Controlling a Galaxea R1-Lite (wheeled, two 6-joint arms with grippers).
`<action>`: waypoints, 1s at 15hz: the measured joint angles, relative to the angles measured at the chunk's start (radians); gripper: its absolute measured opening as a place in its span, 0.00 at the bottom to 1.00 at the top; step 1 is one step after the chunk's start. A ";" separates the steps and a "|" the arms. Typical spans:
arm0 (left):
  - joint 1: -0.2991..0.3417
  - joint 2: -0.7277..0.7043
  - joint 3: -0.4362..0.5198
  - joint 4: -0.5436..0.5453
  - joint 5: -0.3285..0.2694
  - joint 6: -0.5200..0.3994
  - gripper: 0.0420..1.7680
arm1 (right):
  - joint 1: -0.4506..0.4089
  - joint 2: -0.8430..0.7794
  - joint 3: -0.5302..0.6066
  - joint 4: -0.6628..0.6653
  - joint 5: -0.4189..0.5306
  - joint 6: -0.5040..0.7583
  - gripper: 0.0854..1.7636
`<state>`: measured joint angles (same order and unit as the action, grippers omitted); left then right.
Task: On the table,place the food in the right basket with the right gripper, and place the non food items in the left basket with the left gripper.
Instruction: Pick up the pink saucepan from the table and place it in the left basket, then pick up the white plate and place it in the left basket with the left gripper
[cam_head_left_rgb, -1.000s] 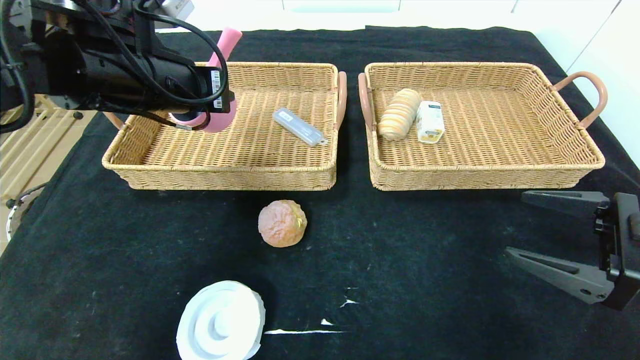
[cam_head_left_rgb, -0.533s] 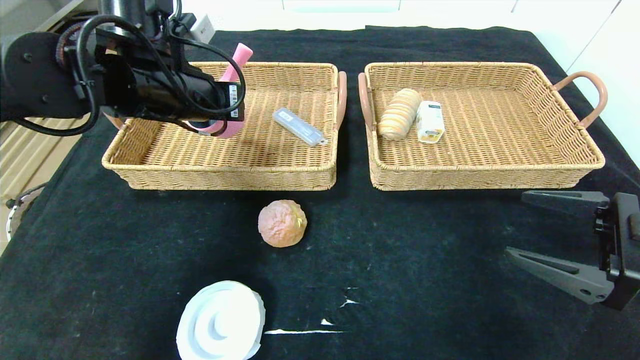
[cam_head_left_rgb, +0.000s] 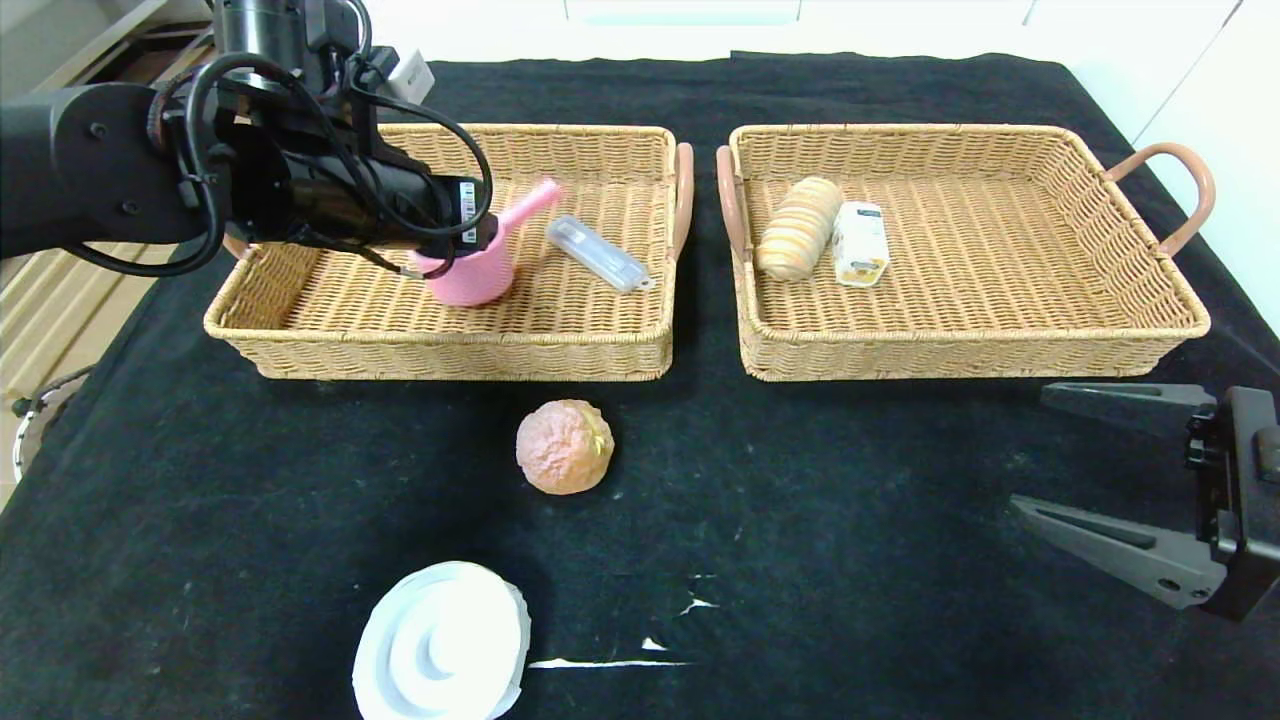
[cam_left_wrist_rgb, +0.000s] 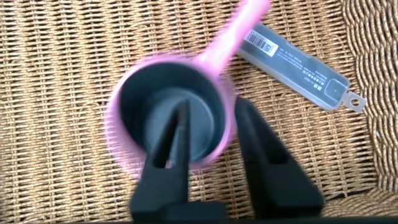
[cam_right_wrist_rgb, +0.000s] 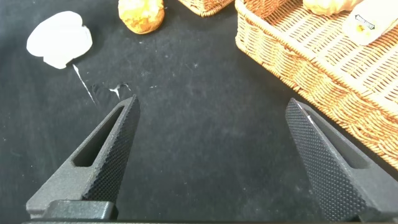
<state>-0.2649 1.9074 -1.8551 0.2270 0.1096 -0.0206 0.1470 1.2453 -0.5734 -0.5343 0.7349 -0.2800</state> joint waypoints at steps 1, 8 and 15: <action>0.000 0.000 0.000 0.000 0.000 0.000 0.44 | 0.000 0.000 0.000 0.000 0.000 0.000 0.97; -0.005 -0.050 0.014 0.052 0.008 0.001 0.75 | 0.010 -0.004 0.009 0.001 0.000 -0.002 0.97; -0.034 -0.267 0.204 0.234 0.037 -0.005 0.88 | 0.015 -0.016 0.014 0.002 0.000 0.000 0.97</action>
<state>-0.2991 1.6400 -1.6506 0.4609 0.1470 -0.0260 0.1621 1.2291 -0.5594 -0.5323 0.7351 -0.2800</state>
